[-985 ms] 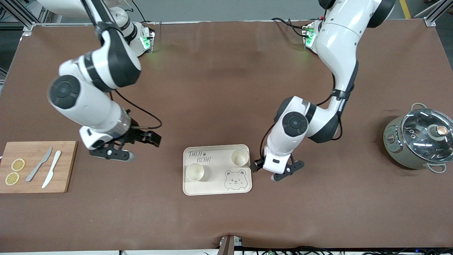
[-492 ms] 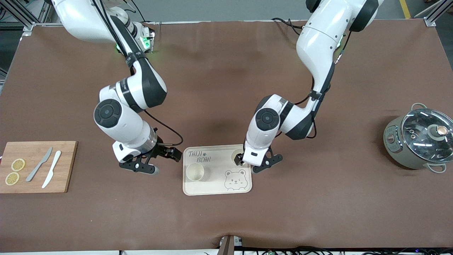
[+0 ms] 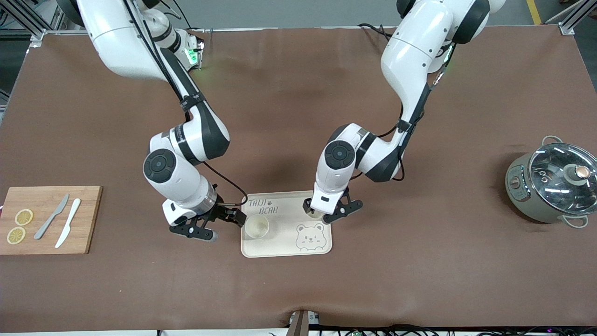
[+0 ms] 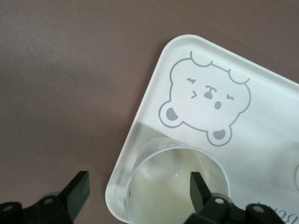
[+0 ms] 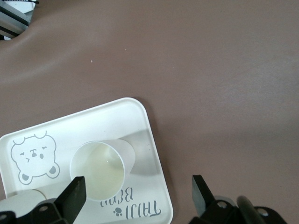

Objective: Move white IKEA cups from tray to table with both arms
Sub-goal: 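Close both grippers around the rims of the white cups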

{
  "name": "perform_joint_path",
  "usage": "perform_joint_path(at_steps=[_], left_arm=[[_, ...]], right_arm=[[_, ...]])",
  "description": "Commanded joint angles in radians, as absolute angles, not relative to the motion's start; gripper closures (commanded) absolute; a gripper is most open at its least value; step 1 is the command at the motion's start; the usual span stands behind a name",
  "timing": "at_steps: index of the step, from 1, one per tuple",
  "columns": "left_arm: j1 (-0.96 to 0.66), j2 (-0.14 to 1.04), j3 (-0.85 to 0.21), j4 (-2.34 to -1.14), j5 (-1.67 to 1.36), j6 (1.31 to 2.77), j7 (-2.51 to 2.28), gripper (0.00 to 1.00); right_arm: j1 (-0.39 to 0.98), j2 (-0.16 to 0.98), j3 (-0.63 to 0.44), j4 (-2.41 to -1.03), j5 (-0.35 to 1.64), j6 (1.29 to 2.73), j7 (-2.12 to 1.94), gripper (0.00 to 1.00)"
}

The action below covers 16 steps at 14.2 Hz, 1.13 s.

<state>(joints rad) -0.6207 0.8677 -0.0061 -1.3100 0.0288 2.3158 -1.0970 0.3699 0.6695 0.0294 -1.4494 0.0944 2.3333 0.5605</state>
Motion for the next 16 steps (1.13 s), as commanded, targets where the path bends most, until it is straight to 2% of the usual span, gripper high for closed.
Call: perform_joint_path(at_steps=[1, 3, 7, 12, 16], left_arm=[[-0.634, 0.876, 0.009, -1.292, 0.043, 2.319, -1.132, 0.56], [-0.634, 0.874, 0.009, -1.29, 0.043, 2.319, -1.137, 0.74], [-0.635, 0.87, 0.011, -1.29, 0.043, 2.319, -1.138, 1.0], [-0.643, 0.858, 0.026, -1.289, 0.044, 2.319, -1.138, 1.0], [-0.638, 0.835, 0.06, -1.287, 0.043, 2.316, -1.15, 1.0]], right_arm=[[0.39, 0.706, 0.023, -1.419, 0.072, 2.364, 0.584, 0.0], [0.391, 0.725, 0.023, -1.419, 0.067, 2.382, 0.584, 0.0], [0.403, 0.755, 0.023, -1.419, 0.063, 2.425, 0.587, 0.0], [0.426, 0.822, 0.014, -1.407, 0.028, 2.499, 0.649, 0.0], [0.436, 0.834, 0.014, -1.404, 0.028, 2.503, 0.655, 0.0]])
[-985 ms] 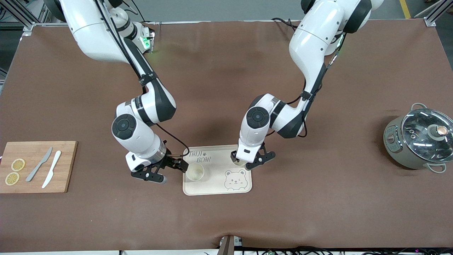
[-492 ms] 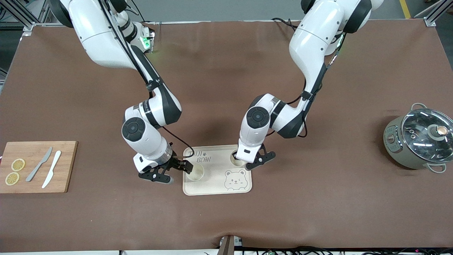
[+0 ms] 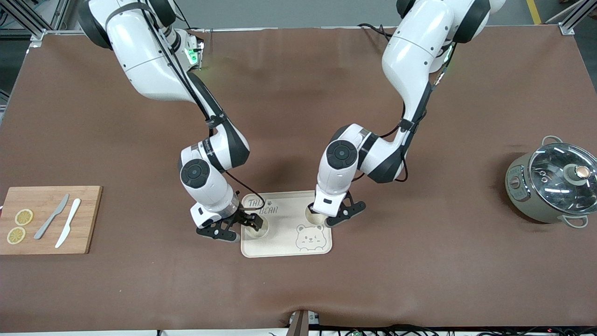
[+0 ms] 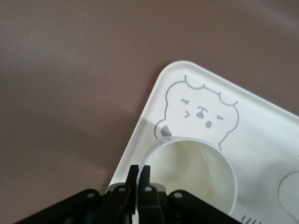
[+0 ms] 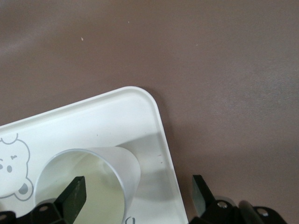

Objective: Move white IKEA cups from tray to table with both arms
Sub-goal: 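Lift the cup with the left gripper and carry it toward the pot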

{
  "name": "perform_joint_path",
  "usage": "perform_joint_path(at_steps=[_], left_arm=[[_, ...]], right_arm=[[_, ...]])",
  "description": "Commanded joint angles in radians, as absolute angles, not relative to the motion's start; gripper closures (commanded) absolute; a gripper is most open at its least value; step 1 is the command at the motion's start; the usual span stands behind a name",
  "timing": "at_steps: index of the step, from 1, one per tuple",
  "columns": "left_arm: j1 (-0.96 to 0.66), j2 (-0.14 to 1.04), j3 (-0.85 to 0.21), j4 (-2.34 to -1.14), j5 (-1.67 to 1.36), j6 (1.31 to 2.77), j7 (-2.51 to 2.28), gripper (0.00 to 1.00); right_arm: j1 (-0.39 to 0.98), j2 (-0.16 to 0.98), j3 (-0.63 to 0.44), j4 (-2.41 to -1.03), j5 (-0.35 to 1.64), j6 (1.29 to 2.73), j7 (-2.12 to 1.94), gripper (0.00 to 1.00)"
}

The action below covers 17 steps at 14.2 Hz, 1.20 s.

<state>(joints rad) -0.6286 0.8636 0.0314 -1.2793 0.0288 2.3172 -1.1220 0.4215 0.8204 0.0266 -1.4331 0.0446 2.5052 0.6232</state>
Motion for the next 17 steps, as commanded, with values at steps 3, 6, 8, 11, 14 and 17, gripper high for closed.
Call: perform_joint_path(at_steps=[3, 6, 8, 11, 14, 17], left_arm=[[-0.618, 0.815, 0.092, -1.287, 0.043, 2.31, -1.138, 1.0], [-0.601, 0.805, 0.118, -1.289, 0.041, 2.306, -1.091, 1.0], [-0.556, 0.801, 0.118, -1.289, 0.046, 2.306, -1.053, 1.0], [-0.508, 0.782, 0.117, -1.29, 0.043, 2.27, -0.97, 1.0], [-0.451, 0.776, 0.115, -1.29, 0.044, 2.263, -0.91, 1.0], [-0.385, 0.776, 0.114, -1.292, 0.032, 2.263, -0.839, 1.0]], right_arm=[[0.439, 0.834, 0.015, -1.401, 0.028, 2.502, 0.661, 0.0], [0.439, 0.834, 0.015, -1.401, 0.029, 2.502, 0.66, 0.0], [0.439, 0.836, 0.015, -1.401, 0.031, 2.502, 0.666, 0.31], [0.439, 0.836, 0.015, -1.401, 0.031, 2.502, 0.667, 0.58], [0.439, 0.838, 0.015, -1.401, 0.032, 2.502, 0.667, 0.76], [0.439, 0.841, 0.015, -1.401, 0.031, 2.502, 0.667, 0.95]])
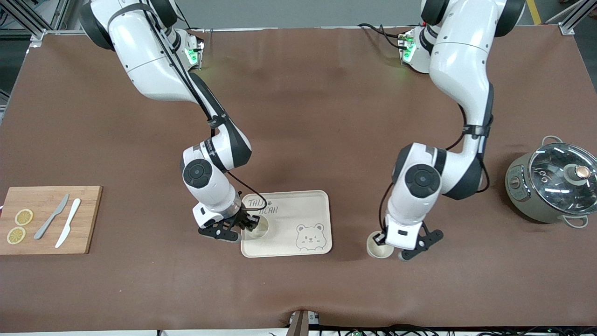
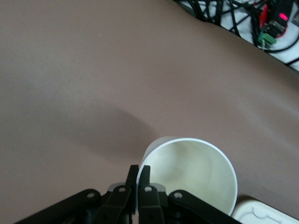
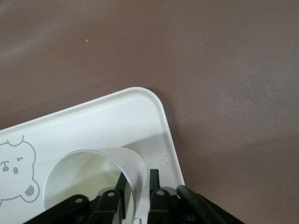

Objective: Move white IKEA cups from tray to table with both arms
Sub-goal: 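Lift the cup with the left gripper and carry it toward the pot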

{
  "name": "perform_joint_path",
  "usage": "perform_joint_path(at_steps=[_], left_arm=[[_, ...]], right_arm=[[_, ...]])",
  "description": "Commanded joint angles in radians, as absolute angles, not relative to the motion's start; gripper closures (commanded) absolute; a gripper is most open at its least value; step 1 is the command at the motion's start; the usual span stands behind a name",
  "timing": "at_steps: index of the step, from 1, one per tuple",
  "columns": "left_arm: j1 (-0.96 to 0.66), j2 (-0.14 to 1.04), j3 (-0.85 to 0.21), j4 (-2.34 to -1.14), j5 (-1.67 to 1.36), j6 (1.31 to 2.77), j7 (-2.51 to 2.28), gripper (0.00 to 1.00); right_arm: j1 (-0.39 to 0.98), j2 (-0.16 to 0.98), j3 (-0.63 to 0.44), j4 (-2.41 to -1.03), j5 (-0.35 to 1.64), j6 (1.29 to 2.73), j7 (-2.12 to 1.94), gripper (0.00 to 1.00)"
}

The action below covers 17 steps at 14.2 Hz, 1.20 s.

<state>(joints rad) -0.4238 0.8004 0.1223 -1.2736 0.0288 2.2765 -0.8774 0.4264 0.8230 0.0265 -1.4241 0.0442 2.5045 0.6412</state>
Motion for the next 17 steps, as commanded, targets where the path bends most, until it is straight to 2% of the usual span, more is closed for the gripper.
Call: perform_joint_path(at_steps=[1, 11, 14, 17], left_arm=[[-0.367, 0.776, 0.112, -1.292, 0.032, 2.263, -0.83, 1.0], [-0.106, 0.788, 0.106, -1.293, -0.069, 2.25, -0.476, 1.0], [-0.039, 0.807, 0.106, -1.292, -0.153, 2.25, -0.326, 1.0], [-0.014, 0.831, 0.106, -1.292, -0.169, 2.252, -0.261, 1.0]], right_arm=[[0.439, 0.841, 0.015, -1.401, 0.031, 2.502, 0.667, 1.0], [0.44, 0.816, 0.018, -1.371, 0.038, 2.467, 0.663, 1.0], [0.43, 0.772, 0.021, -1.367, 0.038, 2.39, 0.657, 1.0], [0.385, 0.683, 0.023, -1.364, 0.046, 2.242, 0.58, 1.0]])
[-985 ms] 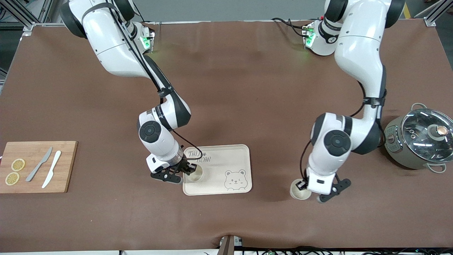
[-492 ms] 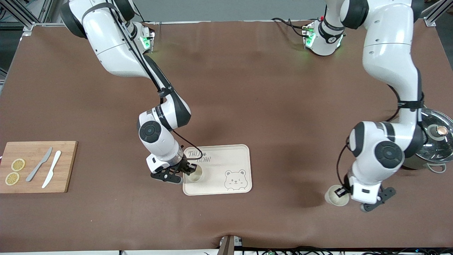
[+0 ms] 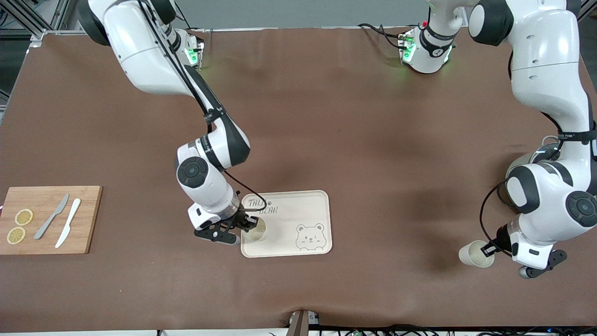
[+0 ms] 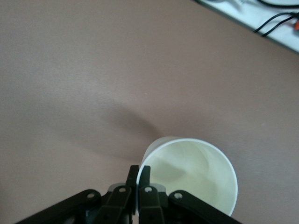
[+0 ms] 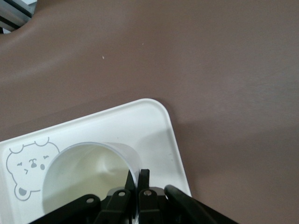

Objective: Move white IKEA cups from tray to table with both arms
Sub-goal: 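Lower the cup with the left gripper while the right gripper carries its cup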

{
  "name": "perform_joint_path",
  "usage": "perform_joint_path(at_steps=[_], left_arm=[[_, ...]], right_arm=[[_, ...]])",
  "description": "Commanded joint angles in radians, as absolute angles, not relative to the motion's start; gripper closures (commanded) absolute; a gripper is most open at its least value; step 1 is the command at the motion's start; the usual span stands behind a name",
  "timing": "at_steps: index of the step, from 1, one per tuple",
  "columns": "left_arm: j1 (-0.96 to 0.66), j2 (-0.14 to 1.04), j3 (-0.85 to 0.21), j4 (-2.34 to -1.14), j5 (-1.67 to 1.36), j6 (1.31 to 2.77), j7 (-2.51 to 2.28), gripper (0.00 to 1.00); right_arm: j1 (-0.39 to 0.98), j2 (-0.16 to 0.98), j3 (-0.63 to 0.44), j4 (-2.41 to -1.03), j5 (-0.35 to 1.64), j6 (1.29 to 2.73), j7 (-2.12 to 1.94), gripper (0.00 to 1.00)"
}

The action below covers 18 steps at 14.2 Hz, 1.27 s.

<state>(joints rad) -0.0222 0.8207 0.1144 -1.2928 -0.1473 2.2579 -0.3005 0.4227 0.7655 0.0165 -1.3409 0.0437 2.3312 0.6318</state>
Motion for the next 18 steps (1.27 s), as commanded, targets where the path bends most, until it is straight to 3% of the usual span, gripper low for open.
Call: perform_joint_path(at_steps=[1, 10, 12, 13, 15, 16, 18], left_arm=[[-0.011, 0.836, 0.106, -1.292, -0.169, 2.252, -0.25, 1.0], [-0.011, 0.871, 0.109, -1.301, -0.163, 2.261, -0.181, 0.98], [-0.011, 0.871, 0.109, -1.301, -0.164, 2.261, -0.15, 0.81], [-0.011, 0.87, 0.109, -1.299, -0.164, 2.261, -0.144, 0.6], [-0.012, 0.862, 0.11, -1.299, -0.16, 2.261, -0.141, 0.06], [-0.023, 0.859, 0.112, -1.299, -0.156, 2.261, -0.14, 0.0], [-0.025, 0.845, 0.114, -1.298, -0.155, 2.261, -0.129, 0.0]], right_arm=[[0.362, 0.654, 0.023, -1.364, 0.049, 2.203, 0.527, 1.0], [0.082, 0.529, 0.025, -1.365, 0.184, 1.936, -0.016, 1.0], [0.016, 0.531, 0.025, -1.367, 0.199, 1.913, -0.145, 1.0], [-0.01, 0.532, 0.025, -1.368, 0.199, 1.907, -0.19, 1.0], [-0.063, 0.537, 0.023, -1.374, 0.216, 1.878, -0.276, 1.0], [-0.081, 0.54, 0.021, -1.376, 0.219, 1.87, -0.311, 1.0], [-0.107, 0.543, 0.021, -1.397, 0.219, 1.868, -0.368, 1.0]])
